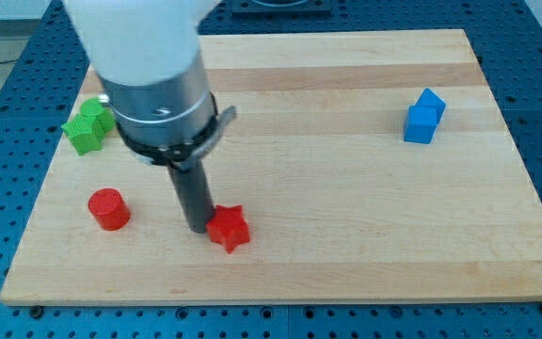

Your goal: Push the red circle towards left to the red star

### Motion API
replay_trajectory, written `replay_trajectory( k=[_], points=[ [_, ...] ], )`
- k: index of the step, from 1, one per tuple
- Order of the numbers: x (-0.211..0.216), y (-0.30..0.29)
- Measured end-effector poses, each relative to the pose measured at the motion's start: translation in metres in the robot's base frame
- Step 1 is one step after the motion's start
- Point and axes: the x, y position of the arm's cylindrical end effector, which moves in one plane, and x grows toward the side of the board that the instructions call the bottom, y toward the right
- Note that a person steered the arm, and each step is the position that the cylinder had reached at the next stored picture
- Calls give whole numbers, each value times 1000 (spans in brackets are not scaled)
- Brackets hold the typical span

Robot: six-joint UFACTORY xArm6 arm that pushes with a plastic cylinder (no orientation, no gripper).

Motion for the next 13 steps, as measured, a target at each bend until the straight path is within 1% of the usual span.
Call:
replay_trajectory(
  k=[2,3,4,5,6,7,8,10,11,12,13],
  points=[
    [11,76],
    [11,79],
    [-21,54],
    [-59,2],
    [-73,-85],
    [-70,-152],
    [-48,-152],
    [-19,-87],
    [-9,-102],
    [12,-150],
    [32,-160]
  ],
)
